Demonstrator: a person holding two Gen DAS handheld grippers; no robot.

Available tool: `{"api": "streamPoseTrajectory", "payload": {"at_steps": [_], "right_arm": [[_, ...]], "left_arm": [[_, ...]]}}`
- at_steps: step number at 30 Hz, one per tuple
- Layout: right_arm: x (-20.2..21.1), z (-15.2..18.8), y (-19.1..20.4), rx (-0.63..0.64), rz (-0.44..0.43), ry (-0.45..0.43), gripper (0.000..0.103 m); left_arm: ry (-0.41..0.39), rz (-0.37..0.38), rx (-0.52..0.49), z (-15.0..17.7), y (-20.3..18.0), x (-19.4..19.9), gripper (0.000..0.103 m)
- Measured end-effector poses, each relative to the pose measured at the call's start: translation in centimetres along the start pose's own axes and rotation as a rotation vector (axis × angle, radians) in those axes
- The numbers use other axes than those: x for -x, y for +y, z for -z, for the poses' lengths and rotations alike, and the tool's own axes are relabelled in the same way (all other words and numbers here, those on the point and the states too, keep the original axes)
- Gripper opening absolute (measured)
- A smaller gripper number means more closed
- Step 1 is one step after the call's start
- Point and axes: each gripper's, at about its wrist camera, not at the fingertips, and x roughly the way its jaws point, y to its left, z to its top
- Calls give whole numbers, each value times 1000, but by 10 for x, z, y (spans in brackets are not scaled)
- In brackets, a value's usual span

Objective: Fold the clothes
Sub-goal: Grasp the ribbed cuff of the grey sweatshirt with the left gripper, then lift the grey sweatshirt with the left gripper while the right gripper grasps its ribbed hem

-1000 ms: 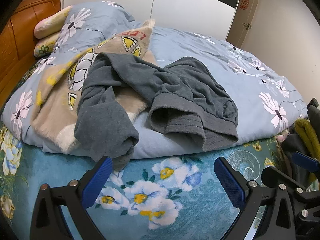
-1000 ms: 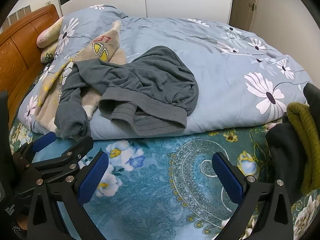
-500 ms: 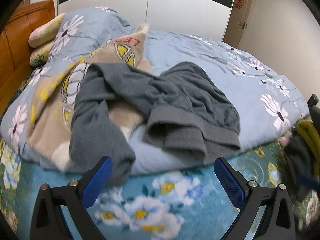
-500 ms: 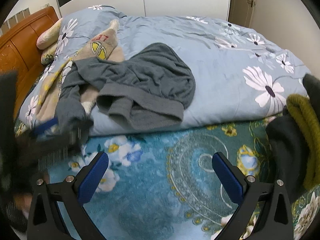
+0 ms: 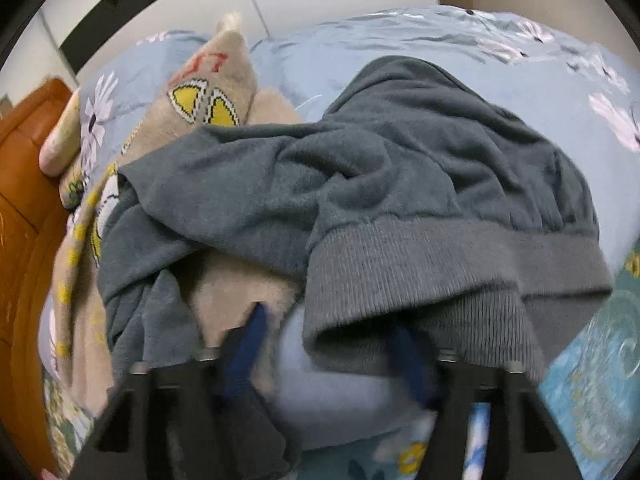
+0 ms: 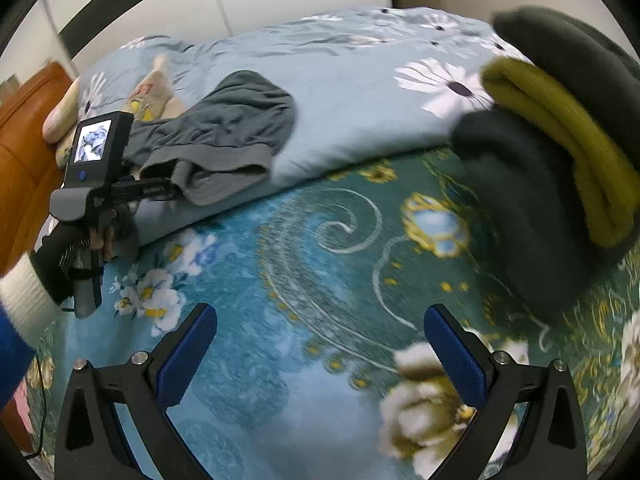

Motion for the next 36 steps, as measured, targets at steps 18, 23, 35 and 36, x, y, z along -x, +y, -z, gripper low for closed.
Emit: {"api": "streamPoseTrajectory", "payload": {"at_steps": [18, 23, 35, 36], "right_arm": [[54, 27, 18, -31, -155, -87, 103], [88, 44, 40, 45, -158, -165, 103], [130, 79, 34, 14, -185, -240, 103], [132, 83, 30, -1, -179, -240, 103]], "left_arm": [[-451, 363, -95, 63, 8, 270, 4], [-488, 459, -47, 106, 27, 325, 4], [-725, 564, 22, 173, 105, 469, 4], [-708, 549, 6, 174, 100, 468, 4]]}}
